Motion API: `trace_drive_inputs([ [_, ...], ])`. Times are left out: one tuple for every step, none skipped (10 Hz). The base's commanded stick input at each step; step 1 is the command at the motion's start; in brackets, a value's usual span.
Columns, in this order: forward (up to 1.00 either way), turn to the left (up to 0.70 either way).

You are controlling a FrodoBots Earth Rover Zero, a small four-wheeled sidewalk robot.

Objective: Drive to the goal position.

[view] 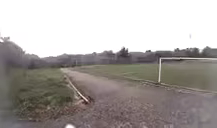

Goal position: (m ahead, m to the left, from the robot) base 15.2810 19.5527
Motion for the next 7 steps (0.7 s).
trace_drive_inputs([
  [0.05, 0.00],
  [0.02, 0.00],
  [0.00, 0.00],
  [0.00, 0.00],
  [0.00, 0.00],
  [0.00, 0.00],
  [0.00, 0.00],
])
